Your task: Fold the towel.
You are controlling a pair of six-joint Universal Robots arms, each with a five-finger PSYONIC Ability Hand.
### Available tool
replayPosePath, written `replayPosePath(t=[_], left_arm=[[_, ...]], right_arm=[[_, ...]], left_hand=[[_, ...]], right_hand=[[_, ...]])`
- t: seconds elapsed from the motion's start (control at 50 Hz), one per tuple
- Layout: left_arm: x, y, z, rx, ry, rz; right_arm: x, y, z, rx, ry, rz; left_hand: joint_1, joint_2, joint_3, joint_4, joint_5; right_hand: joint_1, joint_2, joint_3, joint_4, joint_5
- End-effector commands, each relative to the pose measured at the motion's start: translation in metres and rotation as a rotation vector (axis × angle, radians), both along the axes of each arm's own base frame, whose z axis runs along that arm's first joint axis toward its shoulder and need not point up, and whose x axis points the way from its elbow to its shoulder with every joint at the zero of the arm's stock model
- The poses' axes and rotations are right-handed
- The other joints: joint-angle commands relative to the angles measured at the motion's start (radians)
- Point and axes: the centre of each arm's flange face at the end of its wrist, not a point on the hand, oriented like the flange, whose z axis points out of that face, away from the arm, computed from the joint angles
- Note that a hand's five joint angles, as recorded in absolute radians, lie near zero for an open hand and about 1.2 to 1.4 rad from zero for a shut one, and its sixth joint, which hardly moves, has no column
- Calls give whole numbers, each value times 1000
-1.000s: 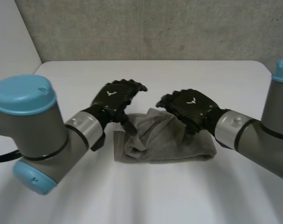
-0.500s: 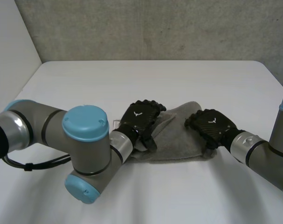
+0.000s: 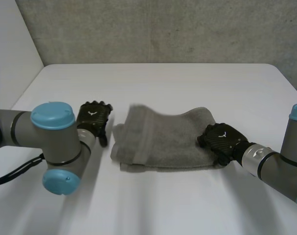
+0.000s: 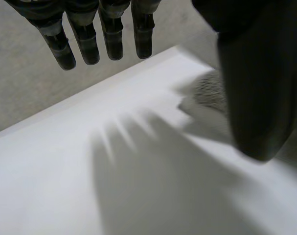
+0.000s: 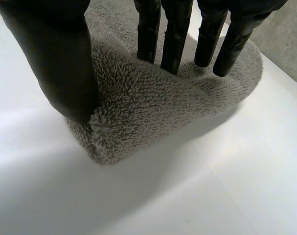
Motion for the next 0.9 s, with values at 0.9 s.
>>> replayPosePath(t=[0.9], left_arm=[[-5, 72, 47, 34, 142, -205]], right_arm=[[-39, 7, -6, 38, -3, -114]], left_hand=[[280, 331, -42, -56, 351]], right_hand=[[150, 173, -50, -78, 154]])
